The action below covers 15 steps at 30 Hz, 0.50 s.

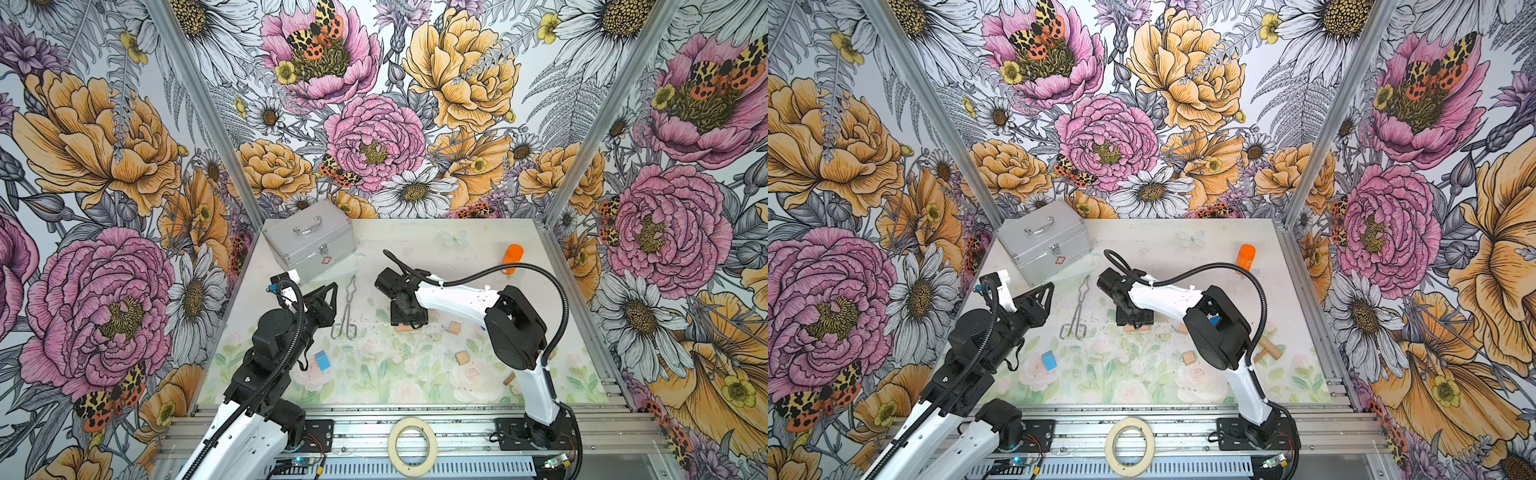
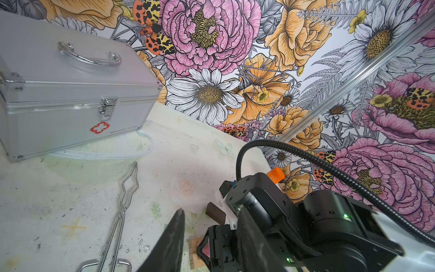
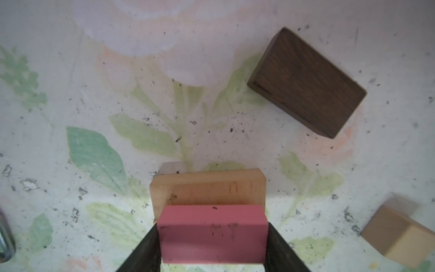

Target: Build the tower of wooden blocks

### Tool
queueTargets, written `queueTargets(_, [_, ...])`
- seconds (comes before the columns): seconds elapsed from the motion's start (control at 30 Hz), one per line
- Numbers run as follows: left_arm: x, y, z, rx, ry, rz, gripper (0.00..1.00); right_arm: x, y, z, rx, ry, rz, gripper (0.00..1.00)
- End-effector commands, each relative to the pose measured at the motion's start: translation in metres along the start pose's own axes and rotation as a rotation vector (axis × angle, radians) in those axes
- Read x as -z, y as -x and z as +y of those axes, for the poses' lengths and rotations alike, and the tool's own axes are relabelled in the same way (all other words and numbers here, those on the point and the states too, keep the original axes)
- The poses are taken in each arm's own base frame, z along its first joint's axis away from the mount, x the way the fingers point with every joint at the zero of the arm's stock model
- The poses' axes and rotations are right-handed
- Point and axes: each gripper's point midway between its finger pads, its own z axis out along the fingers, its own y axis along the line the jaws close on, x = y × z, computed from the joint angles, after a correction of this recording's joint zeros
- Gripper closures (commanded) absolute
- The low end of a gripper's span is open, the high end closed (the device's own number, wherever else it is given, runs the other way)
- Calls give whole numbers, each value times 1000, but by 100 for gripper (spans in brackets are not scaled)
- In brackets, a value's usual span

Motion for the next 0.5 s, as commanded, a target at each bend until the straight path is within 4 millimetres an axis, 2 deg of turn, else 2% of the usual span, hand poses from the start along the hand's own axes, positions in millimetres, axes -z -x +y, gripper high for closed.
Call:
queueTargets(0.0, [-1,-4,6,-22,26,4,61,2,7,2,-9,-9,-30,100])
queueTargets(0.47, [-1,-4,6,-22,26,4,61,-1,5,5,-13,2,-20,100])
